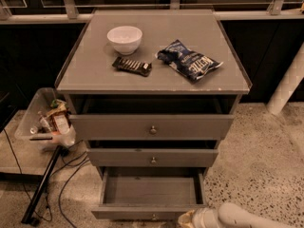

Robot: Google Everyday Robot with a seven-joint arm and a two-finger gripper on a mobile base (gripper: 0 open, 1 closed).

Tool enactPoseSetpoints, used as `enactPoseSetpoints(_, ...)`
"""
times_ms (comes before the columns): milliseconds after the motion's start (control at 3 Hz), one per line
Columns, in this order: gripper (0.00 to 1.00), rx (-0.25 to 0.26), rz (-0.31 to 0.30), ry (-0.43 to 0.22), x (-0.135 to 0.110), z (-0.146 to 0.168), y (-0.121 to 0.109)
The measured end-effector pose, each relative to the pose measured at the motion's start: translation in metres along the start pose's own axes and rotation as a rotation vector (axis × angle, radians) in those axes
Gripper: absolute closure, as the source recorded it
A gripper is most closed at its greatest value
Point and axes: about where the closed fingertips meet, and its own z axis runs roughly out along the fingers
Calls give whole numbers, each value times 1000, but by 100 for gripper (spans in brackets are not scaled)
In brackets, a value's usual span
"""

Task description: Close bottom drawer

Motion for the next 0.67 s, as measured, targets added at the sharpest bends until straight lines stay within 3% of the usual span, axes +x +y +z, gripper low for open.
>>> enactPoseSetpoints(667, 100, 14, 0, -11, 11, 33, -19)
